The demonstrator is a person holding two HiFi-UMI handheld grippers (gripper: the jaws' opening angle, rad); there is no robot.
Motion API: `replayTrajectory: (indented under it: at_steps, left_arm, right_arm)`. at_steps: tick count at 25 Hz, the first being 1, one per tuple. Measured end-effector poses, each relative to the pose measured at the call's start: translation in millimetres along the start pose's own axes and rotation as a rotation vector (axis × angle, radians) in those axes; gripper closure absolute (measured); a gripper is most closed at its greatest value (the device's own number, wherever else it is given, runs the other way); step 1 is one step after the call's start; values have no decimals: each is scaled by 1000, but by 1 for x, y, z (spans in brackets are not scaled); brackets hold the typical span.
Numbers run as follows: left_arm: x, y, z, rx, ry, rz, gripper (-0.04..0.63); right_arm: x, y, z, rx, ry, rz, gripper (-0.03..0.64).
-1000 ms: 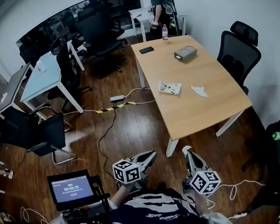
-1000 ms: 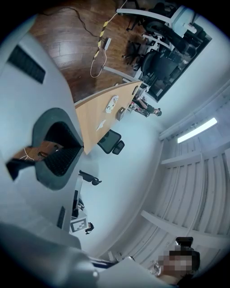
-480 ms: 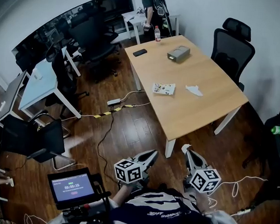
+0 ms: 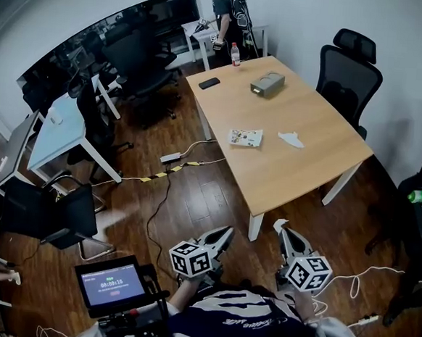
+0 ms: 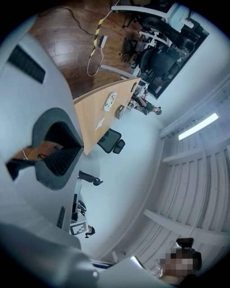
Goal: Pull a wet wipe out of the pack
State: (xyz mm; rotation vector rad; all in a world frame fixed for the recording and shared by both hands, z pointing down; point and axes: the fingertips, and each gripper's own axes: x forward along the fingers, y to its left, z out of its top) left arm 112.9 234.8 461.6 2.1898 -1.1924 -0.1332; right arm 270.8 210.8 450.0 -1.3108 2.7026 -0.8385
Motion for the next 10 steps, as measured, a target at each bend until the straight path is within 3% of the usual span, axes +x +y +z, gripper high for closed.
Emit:
replayTrajectory:
  at_steps: [10]
  left_arm:
    - [15, 9, -2, 17, -19, 9, 592]
  right_arm:
    - [8, -21, -3, -11, -3, -5, 614]
